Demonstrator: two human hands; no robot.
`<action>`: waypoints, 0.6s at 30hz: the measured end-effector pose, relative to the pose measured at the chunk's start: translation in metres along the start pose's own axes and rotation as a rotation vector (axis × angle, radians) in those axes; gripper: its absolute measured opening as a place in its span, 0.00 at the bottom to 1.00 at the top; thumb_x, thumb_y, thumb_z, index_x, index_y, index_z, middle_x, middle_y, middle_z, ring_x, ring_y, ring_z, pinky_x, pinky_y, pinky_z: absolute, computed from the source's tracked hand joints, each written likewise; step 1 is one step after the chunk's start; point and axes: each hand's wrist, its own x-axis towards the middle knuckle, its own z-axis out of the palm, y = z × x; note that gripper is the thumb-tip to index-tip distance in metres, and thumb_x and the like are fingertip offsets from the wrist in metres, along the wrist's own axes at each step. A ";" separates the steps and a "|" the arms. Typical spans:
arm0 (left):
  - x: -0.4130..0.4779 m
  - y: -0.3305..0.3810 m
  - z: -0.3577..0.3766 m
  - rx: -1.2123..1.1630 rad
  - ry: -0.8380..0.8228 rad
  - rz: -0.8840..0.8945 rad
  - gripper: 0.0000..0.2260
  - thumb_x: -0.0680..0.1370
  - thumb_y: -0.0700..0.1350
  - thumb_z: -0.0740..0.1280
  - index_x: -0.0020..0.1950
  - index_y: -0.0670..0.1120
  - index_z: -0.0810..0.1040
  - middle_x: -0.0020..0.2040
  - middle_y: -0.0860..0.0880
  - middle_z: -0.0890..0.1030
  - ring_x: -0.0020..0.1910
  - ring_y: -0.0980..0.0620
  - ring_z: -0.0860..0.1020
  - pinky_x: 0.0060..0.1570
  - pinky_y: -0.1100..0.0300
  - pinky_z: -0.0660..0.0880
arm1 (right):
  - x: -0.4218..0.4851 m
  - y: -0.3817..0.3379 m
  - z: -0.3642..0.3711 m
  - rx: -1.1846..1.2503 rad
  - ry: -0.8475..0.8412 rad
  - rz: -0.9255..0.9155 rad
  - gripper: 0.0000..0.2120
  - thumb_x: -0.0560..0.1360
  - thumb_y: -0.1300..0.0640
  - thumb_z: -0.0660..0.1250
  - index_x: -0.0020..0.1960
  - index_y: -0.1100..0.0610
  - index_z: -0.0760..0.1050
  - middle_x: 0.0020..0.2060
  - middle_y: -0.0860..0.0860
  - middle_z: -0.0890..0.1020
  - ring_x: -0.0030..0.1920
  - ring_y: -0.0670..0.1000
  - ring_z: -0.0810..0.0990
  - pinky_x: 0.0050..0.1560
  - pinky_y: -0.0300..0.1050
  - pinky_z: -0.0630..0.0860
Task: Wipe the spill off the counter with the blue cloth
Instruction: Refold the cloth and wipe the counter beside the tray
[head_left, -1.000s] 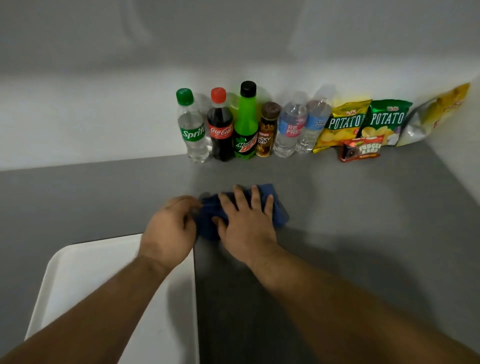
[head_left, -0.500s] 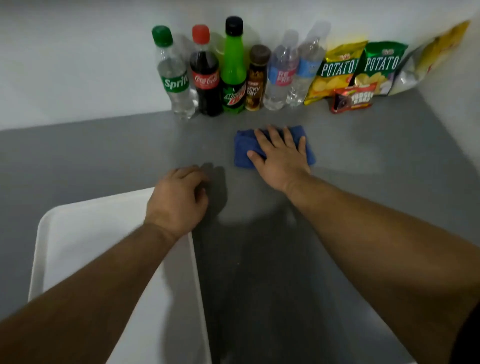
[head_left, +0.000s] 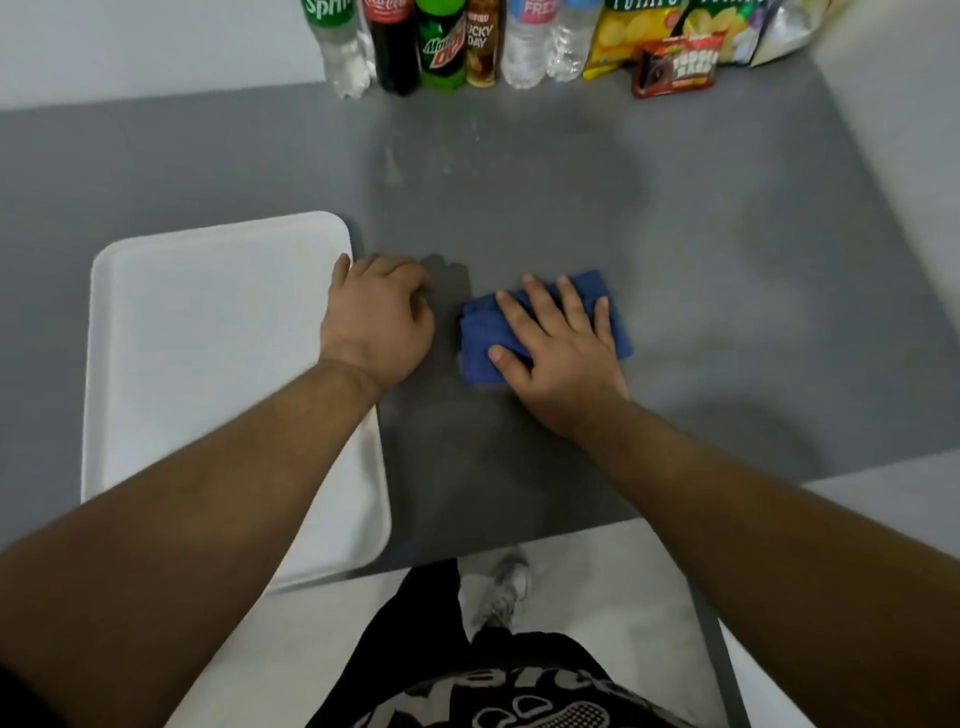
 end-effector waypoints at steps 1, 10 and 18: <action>-0.011 0.005 0.001 -0.007 0.003 -0.004 0.13 0.75 0.42 0.64 0.57 0.46 0.82 0.59 0.45 0.83 0.58 0.38 0.77 0.74 0.39 0.61 | -0.018 0.002 0.001 -0.004 0.008 -0.002 0.30 0.82 0.35 0.56 0.80 0.44 0.64 0.81 0.50 0.63 0.82 0.60 0.57 0.78 0.69 0.46; -0.099 0.052 0.007 -0.041 0.006 0.027 0.12 0.74 0.41 0.66 0.56 0.48 0.83 0.60 0.49 0.83 0.61 0.43 0.78 0.73 0.39 0.62 | -0.125 0.012 0.003 0.033 -0.075 0.018 0.32 0.81 0.32 0.50 0.82 0.42 0.58 0.83 0.47 0.58 0.83 0.58 0.50 0.79 0.67 0.39; -0.160 0.069 0.008 -0.050 -0.041 0.072 0.14 0.72 0.37 0.67 0.57 0.47 0.84 0.61 0.48 0.83 0.60 0.42 0.79 0.75 0.39 0.62 | -0.158 0.020 -0.006 -0.044 -0.266 -0.088 0.53 0.71 0.21 0.58 0.83 0.43 0.37 0.84 0.45 0.39 0.82 0.57 0.33 0.77 0.68 0.32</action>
